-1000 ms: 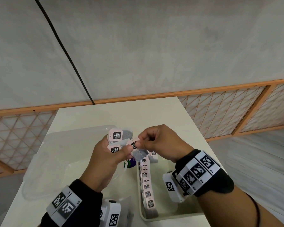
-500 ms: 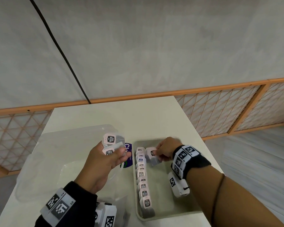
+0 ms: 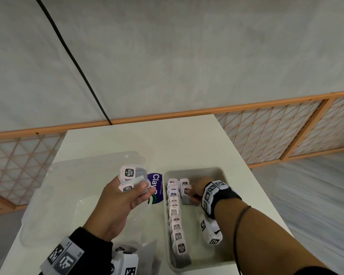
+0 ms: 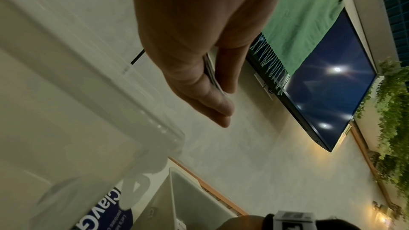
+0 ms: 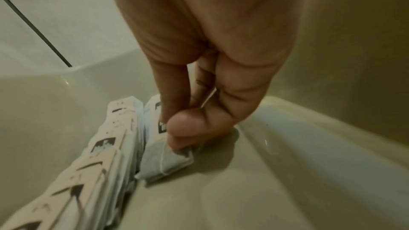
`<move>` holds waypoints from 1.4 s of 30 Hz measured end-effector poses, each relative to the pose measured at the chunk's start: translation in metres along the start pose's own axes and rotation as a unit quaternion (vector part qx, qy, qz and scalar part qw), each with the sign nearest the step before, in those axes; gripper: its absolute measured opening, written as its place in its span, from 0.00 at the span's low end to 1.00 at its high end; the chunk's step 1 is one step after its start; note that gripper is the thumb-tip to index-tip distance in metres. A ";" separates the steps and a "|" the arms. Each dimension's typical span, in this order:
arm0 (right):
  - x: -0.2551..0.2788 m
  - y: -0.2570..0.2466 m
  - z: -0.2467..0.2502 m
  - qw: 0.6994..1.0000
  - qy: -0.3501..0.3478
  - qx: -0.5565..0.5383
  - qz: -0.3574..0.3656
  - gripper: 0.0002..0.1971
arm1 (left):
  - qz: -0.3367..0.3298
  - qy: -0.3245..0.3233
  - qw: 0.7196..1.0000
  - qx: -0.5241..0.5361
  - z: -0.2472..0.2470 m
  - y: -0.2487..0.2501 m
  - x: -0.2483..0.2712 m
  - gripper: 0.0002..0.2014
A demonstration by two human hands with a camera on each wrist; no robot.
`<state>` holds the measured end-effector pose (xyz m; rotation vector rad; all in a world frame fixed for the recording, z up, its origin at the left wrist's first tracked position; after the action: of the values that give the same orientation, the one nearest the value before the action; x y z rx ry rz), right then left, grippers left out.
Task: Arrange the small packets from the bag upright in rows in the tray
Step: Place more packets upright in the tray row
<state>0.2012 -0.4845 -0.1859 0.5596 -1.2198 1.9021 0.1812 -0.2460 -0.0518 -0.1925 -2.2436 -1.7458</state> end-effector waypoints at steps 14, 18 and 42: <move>0.002 -0.023 0.000 0.898 0.071 0.399 0.173 0.14 | 0.087 -0.065 0.994 0.031 -0.015 -0.008 0.010 0.10; 0.027 -0.040 0.012 0.935 0.049 0.287 0.202 0.15 | 0.085 -0.081 0.993 -0.006 -0.015 -0.007 0.012 0.11; 0.057 -0.056 0.039 0.979 0.001 0.033 0.201 0.03 | 0.077 -0.089 0.984 -0.136 -0.021 -0.021 0.009 0.10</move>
<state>0.2107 -0.4856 -0.0977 0.3626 -1.3493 2.2849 0.1695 -0.2724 -0.0636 -0.5868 -2.0314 -2.0116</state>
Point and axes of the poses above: each hand's wrist, its own x-axis away from the middle knuckle, its own z-axis out of the back of the hand, y = z × x, the point moved 9 cm from there along -x, towards the middle knuckle, and after that the axes turned 12 degrees about y, right-handed, at the moved point
